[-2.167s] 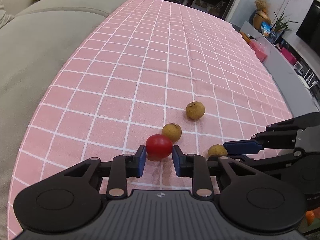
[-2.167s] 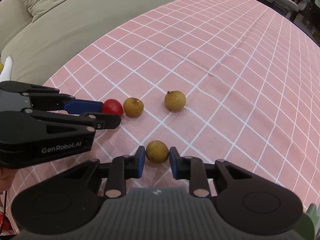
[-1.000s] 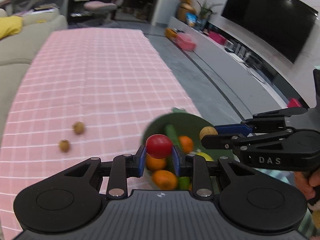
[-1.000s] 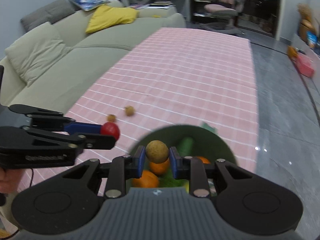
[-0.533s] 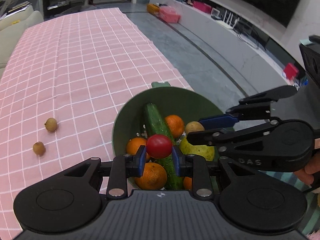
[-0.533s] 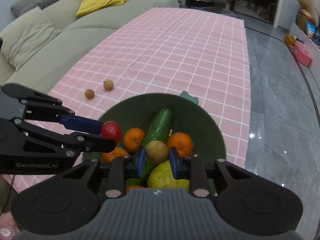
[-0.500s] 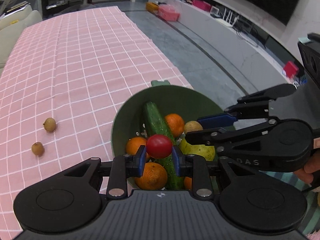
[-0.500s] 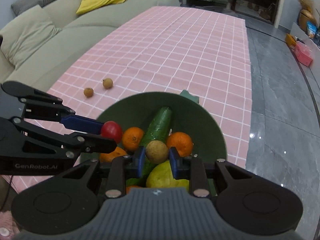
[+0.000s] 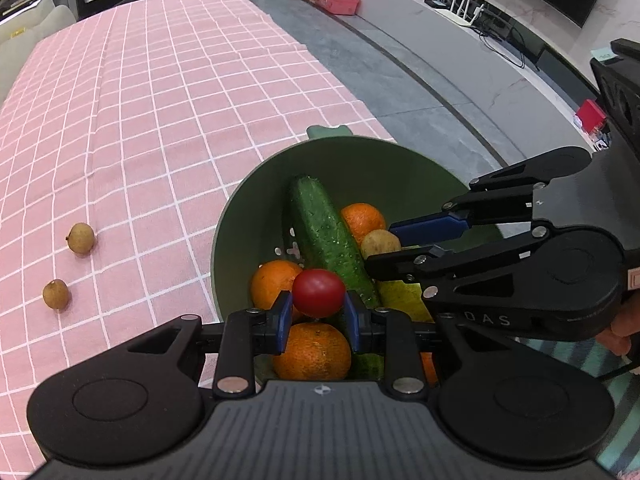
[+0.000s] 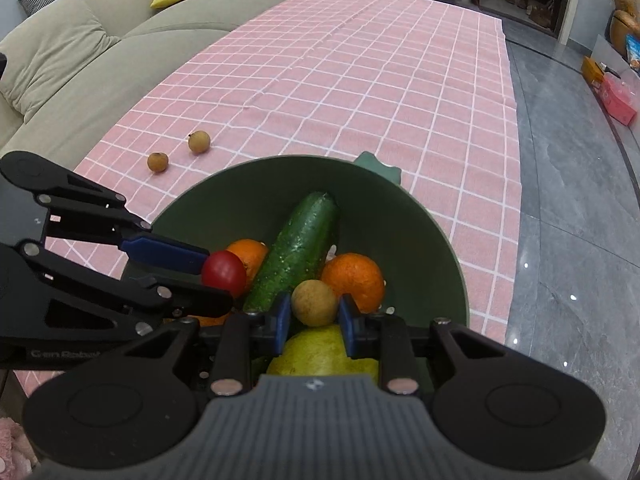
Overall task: Organize fruits
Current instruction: 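Open the left gripper over the colander while the right gripper releases its longan, then withdraw both grippers from the colander toward the last two longans, then grasp a longan with the left gripper while the right grasps the other longan, then carry both held longans over the green colander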
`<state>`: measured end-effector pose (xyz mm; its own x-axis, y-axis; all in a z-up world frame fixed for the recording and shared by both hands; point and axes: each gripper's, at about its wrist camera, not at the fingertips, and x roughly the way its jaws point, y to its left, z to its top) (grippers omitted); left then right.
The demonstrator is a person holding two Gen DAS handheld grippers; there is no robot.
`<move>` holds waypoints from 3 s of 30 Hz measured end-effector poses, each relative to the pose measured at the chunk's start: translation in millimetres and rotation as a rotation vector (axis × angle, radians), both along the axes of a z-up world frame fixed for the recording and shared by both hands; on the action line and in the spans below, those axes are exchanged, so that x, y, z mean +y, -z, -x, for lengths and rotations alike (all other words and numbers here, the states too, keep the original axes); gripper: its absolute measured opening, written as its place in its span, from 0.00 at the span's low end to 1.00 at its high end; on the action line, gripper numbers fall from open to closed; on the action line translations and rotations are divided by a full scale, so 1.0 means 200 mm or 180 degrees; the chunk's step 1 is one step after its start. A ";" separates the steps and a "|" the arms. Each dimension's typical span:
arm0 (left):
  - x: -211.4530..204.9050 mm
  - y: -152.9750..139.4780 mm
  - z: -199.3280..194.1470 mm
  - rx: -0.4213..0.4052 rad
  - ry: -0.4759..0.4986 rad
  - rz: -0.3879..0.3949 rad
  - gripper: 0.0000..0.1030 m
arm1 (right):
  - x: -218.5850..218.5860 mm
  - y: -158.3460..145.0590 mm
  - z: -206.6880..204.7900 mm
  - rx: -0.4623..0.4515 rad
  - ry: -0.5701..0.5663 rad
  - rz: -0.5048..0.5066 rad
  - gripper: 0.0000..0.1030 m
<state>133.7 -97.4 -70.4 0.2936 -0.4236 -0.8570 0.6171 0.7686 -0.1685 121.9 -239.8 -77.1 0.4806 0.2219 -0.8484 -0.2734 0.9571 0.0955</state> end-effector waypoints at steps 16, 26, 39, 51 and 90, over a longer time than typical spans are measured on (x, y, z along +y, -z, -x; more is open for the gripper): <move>0.08 -0.11 0.04 -0.0131 -0.0063 0.0153 0.44 | 0.00 -0.10 0.04 -0.0157 0.0070 0.0053 0.34; 0.34 -0.31 0.03 -0.0499 -0.0549 0.0290 0.45 | 0.00 -0.36 0.07 -0.0513 0.0388 -0.0228 0.38; 0.68 -0.31 -0.02 -0.0676 -0.1234 0.0287 0.44 | 0.36 -0.42 -0.02 -0.0603 0.0106 -0.0360 0.38; 0.81 -0.11 -0.14 -0.0495 -0.1536 0.0210 0.44 | 0.63 -0.27 -0.28 -0.0431 -0.0259 -0.0301 0.38; 0.77 0.20 -0.38 -0.0268 -0.1803 0.0153 0.26 | 0.89 0.18 -0.85 0.0180 -0.0616 -0.0079 0.22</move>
<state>209.7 55.8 -109.4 0.5523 -0.2181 -0.8046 0.1240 0.9759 -0.1795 292.7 -61.0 -113.8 0.3787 0.3268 -0.8659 -0.4457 0.8844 0.1389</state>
